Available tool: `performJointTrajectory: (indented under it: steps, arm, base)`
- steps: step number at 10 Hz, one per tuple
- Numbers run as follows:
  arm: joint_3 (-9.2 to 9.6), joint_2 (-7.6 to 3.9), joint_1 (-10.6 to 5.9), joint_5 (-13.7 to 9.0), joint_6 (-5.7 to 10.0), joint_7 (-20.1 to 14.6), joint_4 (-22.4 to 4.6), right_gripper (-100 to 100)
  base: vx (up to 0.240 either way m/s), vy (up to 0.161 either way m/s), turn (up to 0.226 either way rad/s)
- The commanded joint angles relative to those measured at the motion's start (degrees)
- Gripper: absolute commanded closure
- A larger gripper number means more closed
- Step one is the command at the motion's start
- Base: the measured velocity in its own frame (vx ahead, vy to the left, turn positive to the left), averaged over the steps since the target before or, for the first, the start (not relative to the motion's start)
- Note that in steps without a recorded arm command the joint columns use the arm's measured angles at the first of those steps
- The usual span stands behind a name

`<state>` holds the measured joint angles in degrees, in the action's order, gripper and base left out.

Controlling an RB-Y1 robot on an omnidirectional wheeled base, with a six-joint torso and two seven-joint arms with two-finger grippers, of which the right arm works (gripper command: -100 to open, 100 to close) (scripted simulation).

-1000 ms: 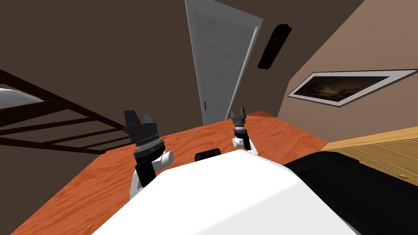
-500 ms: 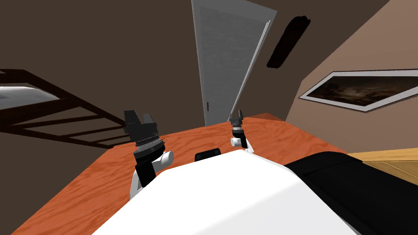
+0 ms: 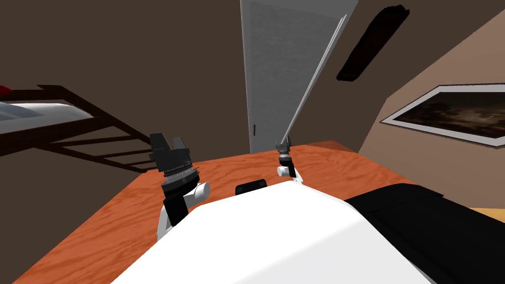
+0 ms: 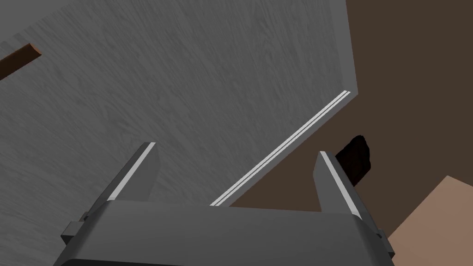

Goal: Pull the door open

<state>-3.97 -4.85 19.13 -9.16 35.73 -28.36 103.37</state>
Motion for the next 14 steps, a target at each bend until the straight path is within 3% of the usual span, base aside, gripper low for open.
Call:
performJointTrajectory:
  steps: [1,4,5,10,11,14]
  arm:
    - [0.20,0.00,-1.03,-1.30,0.51,-1.93,-2.73,-100]
    - [0.29,-0.33,-3.23,-3.87,1.65,-5.59,-7.86,-100]
    - [0.29,-0.33,-3.23,-3.87,1.65,-5.59,-8.42,-100]
    - [0.43,-0.74,-6.99,-8.27,3.60,-11.86,-17.74,-100]
    - [0.43,-0.74,-6.99,-8.27,3.60,-11.86,-18.18,-100]
    - [0.52,-0.93,-9.26,-10.92,4.78,-15.63,-24.04,-100]
  base:
    - [0.100,-0.022,0.138]
    - [0.088,-0.031,0.153]
    - [0.061,-0.023,0.050]
    - [0.081,-0.028,0.139]
    - [0.065,-0.028,0.042]
    - [0.073,-0.032,0.139]
